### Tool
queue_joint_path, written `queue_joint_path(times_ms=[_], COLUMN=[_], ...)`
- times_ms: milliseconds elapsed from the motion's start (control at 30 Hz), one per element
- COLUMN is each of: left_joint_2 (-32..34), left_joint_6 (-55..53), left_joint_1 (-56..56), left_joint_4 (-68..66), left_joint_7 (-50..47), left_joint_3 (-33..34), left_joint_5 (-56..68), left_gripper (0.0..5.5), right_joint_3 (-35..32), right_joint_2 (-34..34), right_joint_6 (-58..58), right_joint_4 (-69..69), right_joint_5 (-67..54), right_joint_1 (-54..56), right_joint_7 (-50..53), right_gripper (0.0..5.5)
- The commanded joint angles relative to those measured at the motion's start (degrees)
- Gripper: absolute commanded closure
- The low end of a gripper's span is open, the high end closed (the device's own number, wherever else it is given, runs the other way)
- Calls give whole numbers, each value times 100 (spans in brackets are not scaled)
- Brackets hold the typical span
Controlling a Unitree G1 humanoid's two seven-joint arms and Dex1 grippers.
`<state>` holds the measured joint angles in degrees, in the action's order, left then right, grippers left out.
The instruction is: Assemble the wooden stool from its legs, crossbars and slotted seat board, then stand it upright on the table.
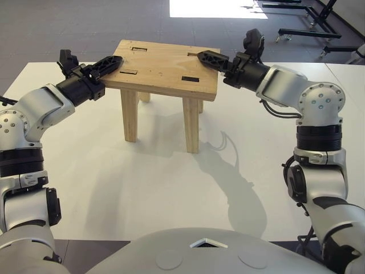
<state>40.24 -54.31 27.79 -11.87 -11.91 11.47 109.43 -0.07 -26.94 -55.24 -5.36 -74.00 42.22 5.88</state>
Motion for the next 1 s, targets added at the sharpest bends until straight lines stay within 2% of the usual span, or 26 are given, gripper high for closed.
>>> queue_joint_path(times_ms=[33,267,600,867,1000], left_joint_2=[42,-5,250,343,83], left_joint_6=[-695,-570,-331,-369,-415], left_joint_1=[-574,-560,256,770,933], left_joint_4=[-115,-138,-272,-655,-763], left_joint_7=[-292,-179,200,10,-441], left_joint_3=[-509,-394,-118,297,724], left_joint_5=[-845,-922,-1408,-1545,-873], left_gripper=[369,369,369,369,369], right_joint_3=[582,387,19,-172,-229], right_joint_2=[-194,25,393,561,645], right_joint_6=[-206,-199,-82,117,128], right_joint_4=[-299,-426,-654,-983,-1057], right_joint_5=[1440,1857,2128,2518,2703], right_joint_1=[-534,-547,-198,62,104], right_joint_7=[35,-300,-520,-715,-828], right_gripper=[93,93,93,93,93])
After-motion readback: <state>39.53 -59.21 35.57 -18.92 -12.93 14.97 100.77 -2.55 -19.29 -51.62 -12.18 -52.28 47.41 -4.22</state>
